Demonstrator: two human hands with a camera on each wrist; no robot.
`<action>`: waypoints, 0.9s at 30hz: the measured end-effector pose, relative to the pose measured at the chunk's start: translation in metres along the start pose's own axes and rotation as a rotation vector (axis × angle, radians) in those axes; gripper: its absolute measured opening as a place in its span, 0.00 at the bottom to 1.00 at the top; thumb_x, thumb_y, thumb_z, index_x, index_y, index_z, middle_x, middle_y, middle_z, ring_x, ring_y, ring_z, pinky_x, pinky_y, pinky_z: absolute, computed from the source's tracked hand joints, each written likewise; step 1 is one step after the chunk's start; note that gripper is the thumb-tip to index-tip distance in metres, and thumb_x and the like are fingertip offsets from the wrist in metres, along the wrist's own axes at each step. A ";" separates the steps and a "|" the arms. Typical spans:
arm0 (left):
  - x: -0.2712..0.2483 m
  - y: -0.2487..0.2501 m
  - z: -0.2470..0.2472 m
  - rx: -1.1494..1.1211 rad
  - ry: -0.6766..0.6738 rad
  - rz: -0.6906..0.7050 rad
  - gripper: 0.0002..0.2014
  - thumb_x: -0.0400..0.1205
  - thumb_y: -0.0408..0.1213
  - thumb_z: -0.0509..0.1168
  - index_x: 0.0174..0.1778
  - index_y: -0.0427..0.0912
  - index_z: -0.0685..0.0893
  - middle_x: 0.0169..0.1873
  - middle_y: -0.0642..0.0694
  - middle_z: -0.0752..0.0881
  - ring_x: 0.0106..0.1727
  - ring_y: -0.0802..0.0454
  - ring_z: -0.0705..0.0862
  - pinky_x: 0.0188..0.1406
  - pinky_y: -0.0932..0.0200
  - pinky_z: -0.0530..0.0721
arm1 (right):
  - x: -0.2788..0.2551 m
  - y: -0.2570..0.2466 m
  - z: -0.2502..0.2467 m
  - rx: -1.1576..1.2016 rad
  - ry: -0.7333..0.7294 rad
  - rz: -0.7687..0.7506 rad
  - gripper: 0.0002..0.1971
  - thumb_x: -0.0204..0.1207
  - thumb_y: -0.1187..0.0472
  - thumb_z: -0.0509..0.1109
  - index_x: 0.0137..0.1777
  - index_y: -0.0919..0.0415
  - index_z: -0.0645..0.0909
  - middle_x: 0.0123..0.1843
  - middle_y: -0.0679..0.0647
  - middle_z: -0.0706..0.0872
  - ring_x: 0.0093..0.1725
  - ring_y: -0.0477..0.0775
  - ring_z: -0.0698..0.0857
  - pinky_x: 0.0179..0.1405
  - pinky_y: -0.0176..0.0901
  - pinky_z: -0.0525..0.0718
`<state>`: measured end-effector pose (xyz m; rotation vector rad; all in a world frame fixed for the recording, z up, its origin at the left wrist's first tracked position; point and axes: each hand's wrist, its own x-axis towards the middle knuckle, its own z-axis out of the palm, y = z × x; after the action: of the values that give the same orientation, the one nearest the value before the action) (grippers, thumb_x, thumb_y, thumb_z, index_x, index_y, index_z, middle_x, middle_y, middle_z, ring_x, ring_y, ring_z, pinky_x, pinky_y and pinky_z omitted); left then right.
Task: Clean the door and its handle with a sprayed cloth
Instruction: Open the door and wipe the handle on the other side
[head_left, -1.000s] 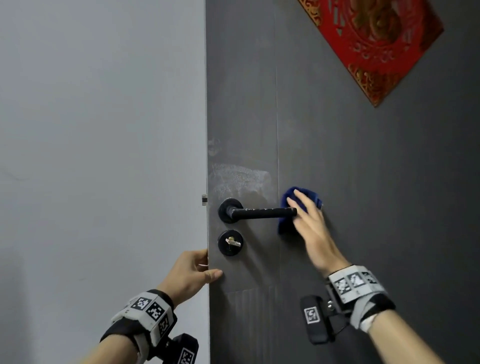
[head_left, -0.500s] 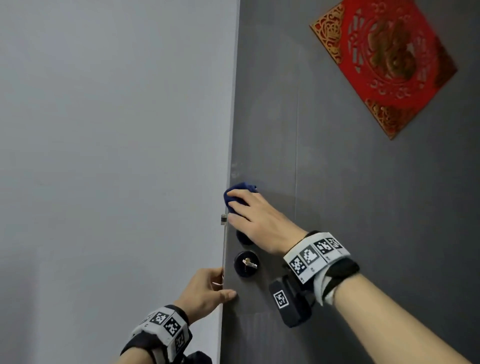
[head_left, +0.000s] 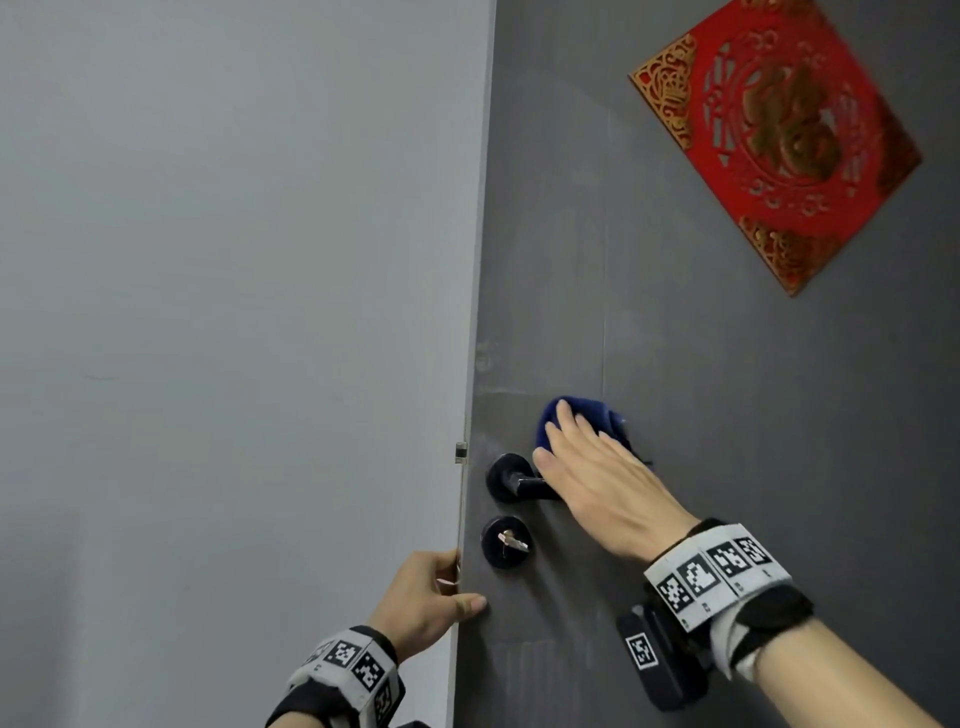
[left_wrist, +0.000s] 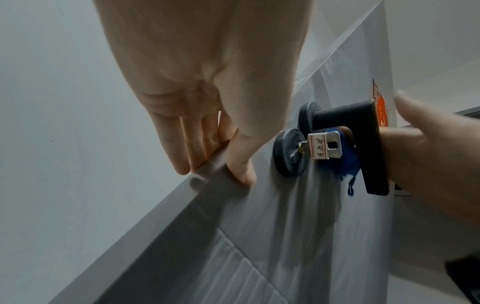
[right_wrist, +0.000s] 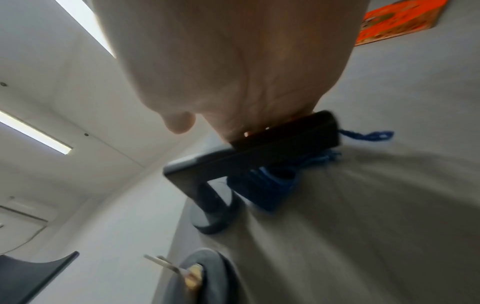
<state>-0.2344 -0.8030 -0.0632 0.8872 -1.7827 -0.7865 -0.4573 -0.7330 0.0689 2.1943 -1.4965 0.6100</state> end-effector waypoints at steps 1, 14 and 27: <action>0.000 0.000 0.000 -0.008 0.004 -0.002 0.15 0.75 0.27 0.74 0.58 0.41 0.90 0.51 0.45 0.94 0.52 0.48 0.93 0.56 0.56 0.90 | 0.008 -0.009 -0.002 -0.003 0.014 -0.040 0.71 0.52 0.21 0.06 0.87 0.57 0.57 0.91 0.54 0.43 0.89 0.51 0.45 0.88 0.55 0.50; 0.005 0.020 -0.025 0.037 -0.191 -0.175 0.19 0.70 0.35 0.74 0.58 0.41 0.90 0.51 0.45 0.91 0.52 0.52 0.86 0.60 0.58 0.83 | 0.052 -0.049 -0.031 -0.129 0.046 -0.311 0.45 0.85 0.39 0.22 0.81 0.66 0.68 0.86 0.67 0.65 0.86 0.68 0.63 0.81 0.71 0.66; -0.001 0.096 -0.052 0.246 0.583 0.449 0.13 0.78 0.22 0.63 0.49 0.44 0.85 0.47 0.51 0.88 0.51 0.53 0.86 0.46 0.66 0.82 | -0.006 -0.042 -0.001 0.135 0.077 -0.253 0.22 0.91 0.50 0.52 0.83 0.49 0.70 0.83 0.41 0.71 0.82 0.43 0.67 0.79 0.35 0.56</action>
<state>-0.2067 -0.7583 0.0323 0.7319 -1.4787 -0.0049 -0.4196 -0.7137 0.0630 2.3839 -1.1443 0.7181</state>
